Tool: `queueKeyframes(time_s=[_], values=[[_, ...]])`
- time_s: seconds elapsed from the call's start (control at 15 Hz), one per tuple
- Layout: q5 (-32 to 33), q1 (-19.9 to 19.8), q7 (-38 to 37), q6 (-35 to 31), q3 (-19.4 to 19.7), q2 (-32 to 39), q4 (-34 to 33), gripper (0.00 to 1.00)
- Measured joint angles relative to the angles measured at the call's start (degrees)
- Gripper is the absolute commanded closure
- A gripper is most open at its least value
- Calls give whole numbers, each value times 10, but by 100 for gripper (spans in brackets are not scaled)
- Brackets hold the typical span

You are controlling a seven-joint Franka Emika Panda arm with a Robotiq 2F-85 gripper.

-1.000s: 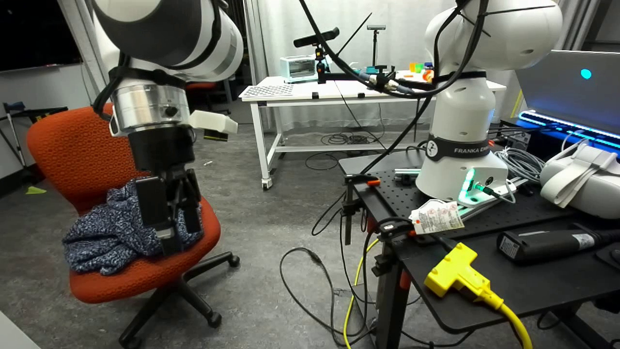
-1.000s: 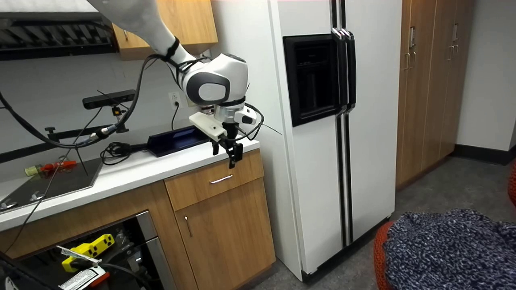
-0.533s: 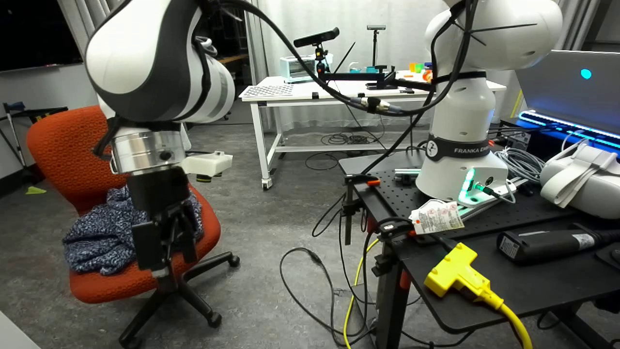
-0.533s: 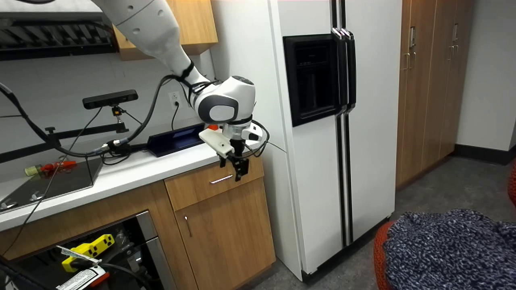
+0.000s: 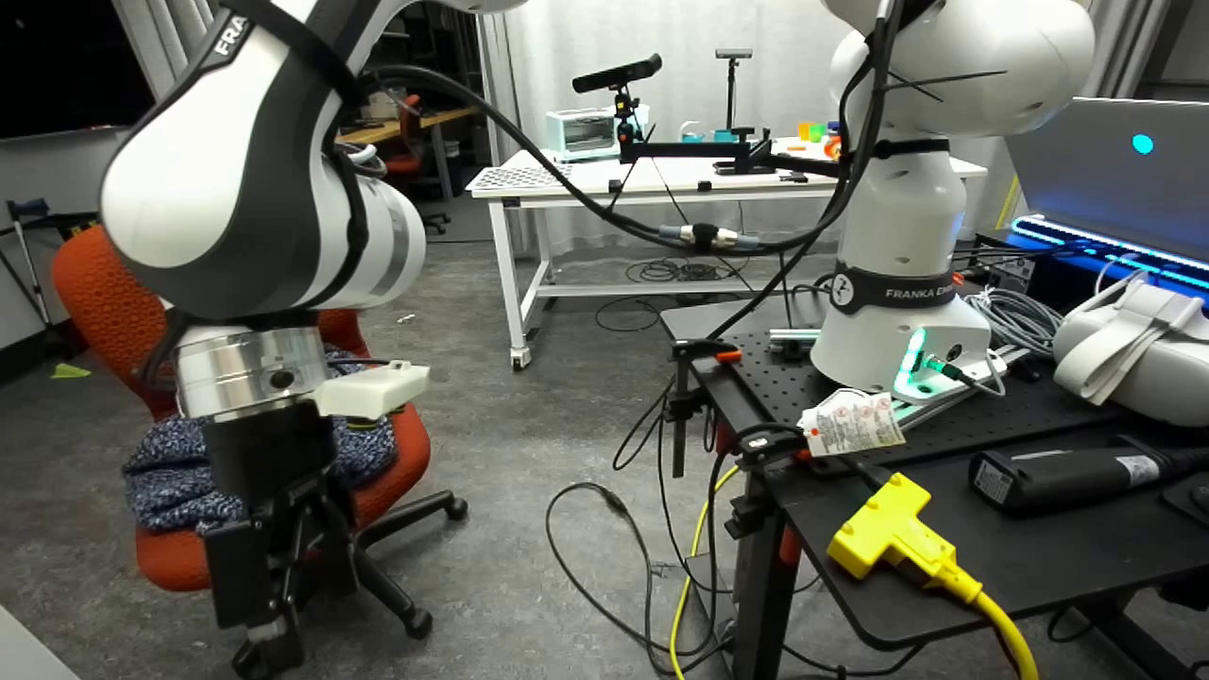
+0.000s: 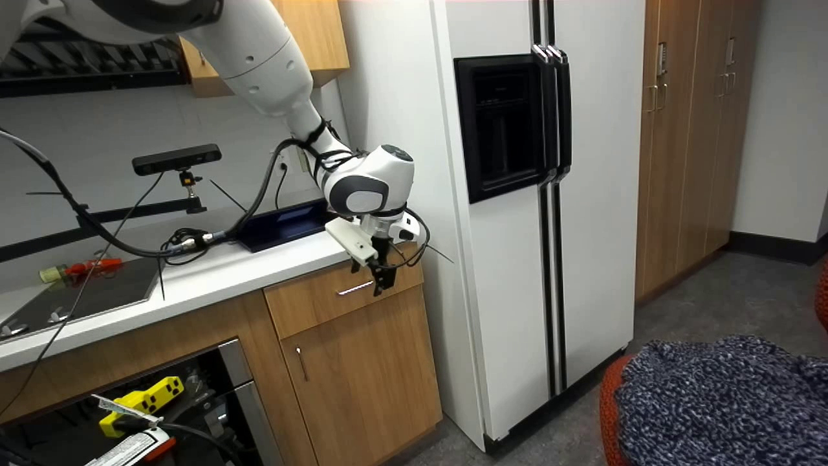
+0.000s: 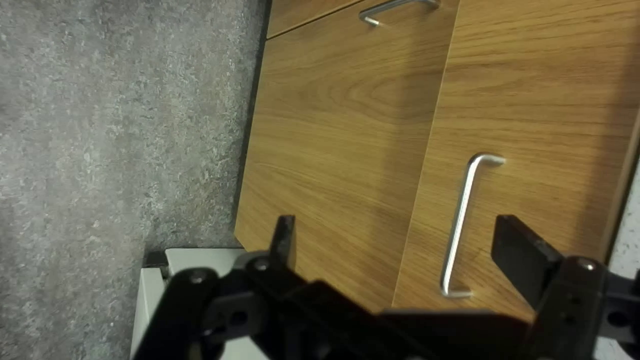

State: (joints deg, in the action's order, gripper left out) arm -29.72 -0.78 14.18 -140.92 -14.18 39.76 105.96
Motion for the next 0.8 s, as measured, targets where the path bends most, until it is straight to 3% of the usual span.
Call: queueKeyframes(time_s=[0.8], values=[[8,0,3,0,-17,53,-27,0]])
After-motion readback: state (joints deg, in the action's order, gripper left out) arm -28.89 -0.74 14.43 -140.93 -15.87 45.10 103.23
